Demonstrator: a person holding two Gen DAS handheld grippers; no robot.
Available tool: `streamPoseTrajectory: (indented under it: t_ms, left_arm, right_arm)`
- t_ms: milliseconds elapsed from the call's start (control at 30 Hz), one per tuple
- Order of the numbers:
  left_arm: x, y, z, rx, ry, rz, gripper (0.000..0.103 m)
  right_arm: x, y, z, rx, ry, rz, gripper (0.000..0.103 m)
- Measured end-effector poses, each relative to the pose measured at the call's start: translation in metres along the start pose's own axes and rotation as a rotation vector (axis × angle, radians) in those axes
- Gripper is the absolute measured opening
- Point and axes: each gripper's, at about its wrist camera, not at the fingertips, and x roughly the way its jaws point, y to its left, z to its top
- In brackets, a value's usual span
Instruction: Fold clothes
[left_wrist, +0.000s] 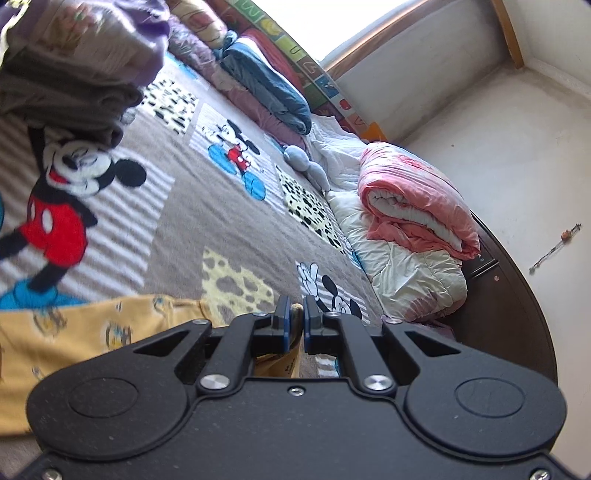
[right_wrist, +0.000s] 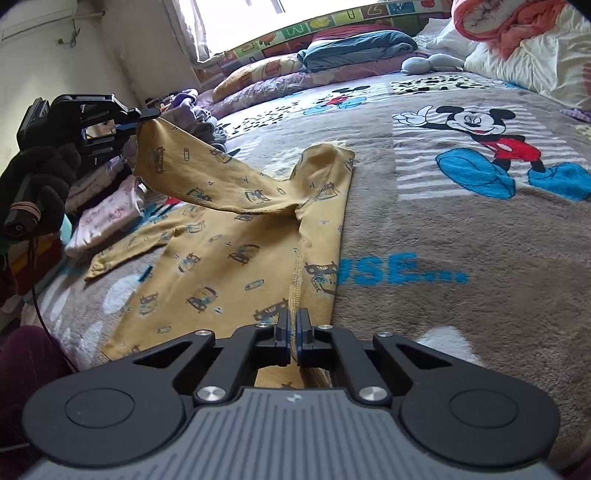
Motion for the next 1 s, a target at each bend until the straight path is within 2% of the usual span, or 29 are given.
streamPoseTrajectory:
  t_ms: [267,500,733,833,900,1000]
  left_arm:
    - [0.002,-0.010,0.018,0.055,-0.007,0.005,0.004]
    - [0.001,-0.009,0.023,0.072,-0.011,0.008,0.004]
    - [0.004,0.005,0.018,0.057,-0.010,0.043,0.004]
    - [0.005,0.012,0.015,0.052,-0.006,0.064,0.004]
    - [0.005,0.017,0.012,0.056,-0.001,0.079,0.004]
    - [0.004,0.023,0.010,0.056,0.003,0.090,0.004]
  right_arm:
    - [0.007,-0.001,0.006,0.134,0.003,0.111,0.005]
    - [0.020,0.015,0.005,0.102,0.030,0.113,0.005]
    - [0.035,0.025,-0.002,0.079,0.051,0.122,0.006]
    - [0.034,0.024,-0.004,0.096,0.042,0.142,0.018]
    - [0.020,0.020,-0.002,0.092,-0.008,0.144,0.030]
    - [-0.007,0.004,-0.001,0.097,-0.097,0.097,0.033]
